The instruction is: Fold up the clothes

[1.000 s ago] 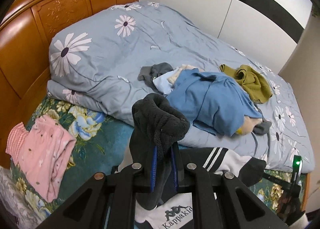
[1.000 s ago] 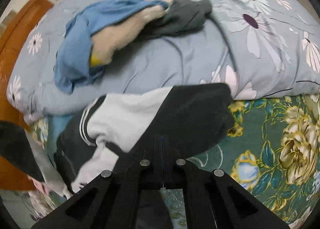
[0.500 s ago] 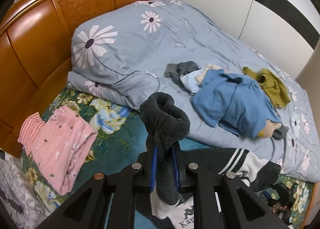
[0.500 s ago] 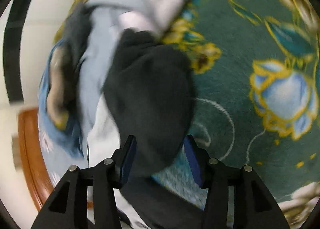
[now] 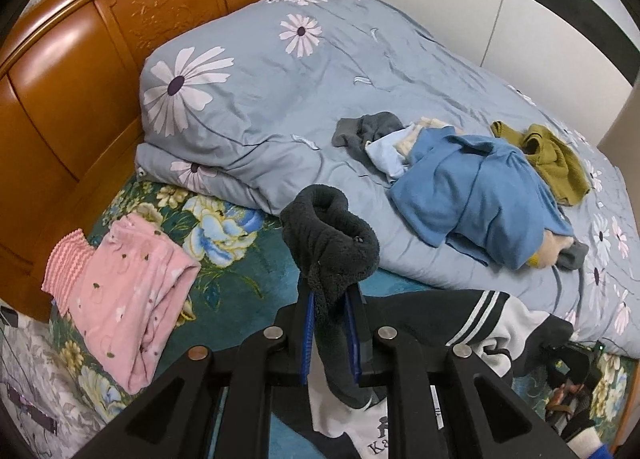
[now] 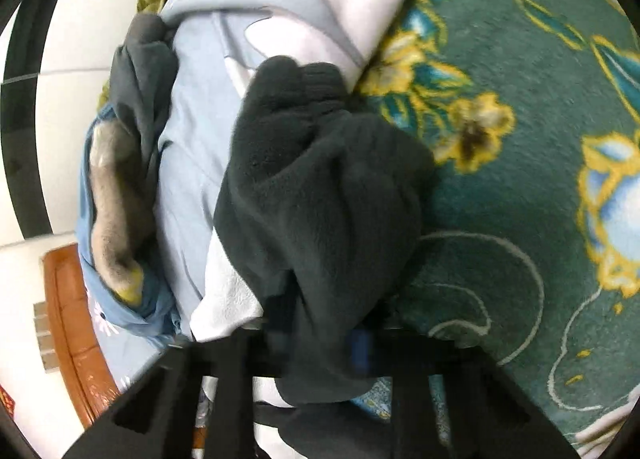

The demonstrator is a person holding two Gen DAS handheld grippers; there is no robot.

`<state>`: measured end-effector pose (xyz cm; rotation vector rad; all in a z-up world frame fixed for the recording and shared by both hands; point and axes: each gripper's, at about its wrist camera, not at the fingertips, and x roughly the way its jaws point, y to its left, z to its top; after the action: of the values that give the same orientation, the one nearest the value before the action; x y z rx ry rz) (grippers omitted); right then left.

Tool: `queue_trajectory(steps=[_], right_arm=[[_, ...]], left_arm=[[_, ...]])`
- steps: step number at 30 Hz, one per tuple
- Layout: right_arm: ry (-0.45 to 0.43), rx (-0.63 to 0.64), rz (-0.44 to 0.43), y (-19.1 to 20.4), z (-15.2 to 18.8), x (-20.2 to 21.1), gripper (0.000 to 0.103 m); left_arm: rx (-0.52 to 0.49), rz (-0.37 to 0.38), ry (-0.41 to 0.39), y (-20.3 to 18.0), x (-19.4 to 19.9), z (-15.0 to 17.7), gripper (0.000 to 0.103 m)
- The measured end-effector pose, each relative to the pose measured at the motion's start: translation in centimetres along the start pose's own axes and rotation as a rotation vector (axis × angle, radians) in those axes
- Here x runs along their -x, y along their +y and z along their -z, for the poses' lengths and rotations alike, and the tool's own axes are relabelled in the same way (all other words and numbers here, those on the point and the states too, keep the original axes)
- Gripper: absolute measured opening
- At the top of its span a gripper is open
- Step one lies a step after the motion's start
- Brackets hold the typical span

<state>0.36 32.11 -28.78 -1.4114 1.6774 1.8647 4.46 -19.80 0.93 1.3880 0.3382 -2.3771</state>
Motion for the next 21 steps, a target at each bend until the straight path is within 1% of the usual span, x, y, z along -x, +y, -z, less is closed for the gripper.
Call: queue_trajectory(steps=[2, 5, 8, 11, 13, 15, 19, 21], right_arm=[[-0.007, 0.009, -0.024, 0.8, 0.0, 0.8, 0.012], [-0.063, -0.024, -0.087, 1.3, -0.3, 3.6, 0.011], [-0.129, -0.034, -0.138, 1.6, -1.5, 7.4, 0.011], [-0.205, -0.012, -0.166, 1.7, -2.7, 11.8, 0.011], [-0.274, -0.009, -0.186, 1.3, -3.5, 15.4, 0.011], [-0.345, 0.001, -0.205, 0.7, -4.3, 19.6, 0.011], [-0.48, 0.044, -0.208, -1.1, -6.8, 28.6, 0.011], [-0.545, 0.068, -0.171, -2.0, -7.5, 32.4, 0.011]], left_arm=[[-0.001, 0.007, -0.008, -0.4, 0.4, -0.3, 0.017], [-0.001, 0.025, -0.032, -1.1, 1.5, -0.8, 0.014], [-0.036, 0.051, -0.082, -2.5, 3.6, -1.7, 0.014], [-0.053, 0.096, -0.152, -3.9, 6.2, -3.2, 0.014], [-0.064, 0.128, -0.2, -4.9, 8.0, -4.4, 0.014], [-0.044, 0.159, -0.256, -5.2, 9.9, -5.8, 0.014], [-0.003, 0.152, -0.273, -3.9, 10.0, -6.9, 0.014], [0.018, 0.147, -0.278, -3.2, 9.9, -7.5, 0.014]])
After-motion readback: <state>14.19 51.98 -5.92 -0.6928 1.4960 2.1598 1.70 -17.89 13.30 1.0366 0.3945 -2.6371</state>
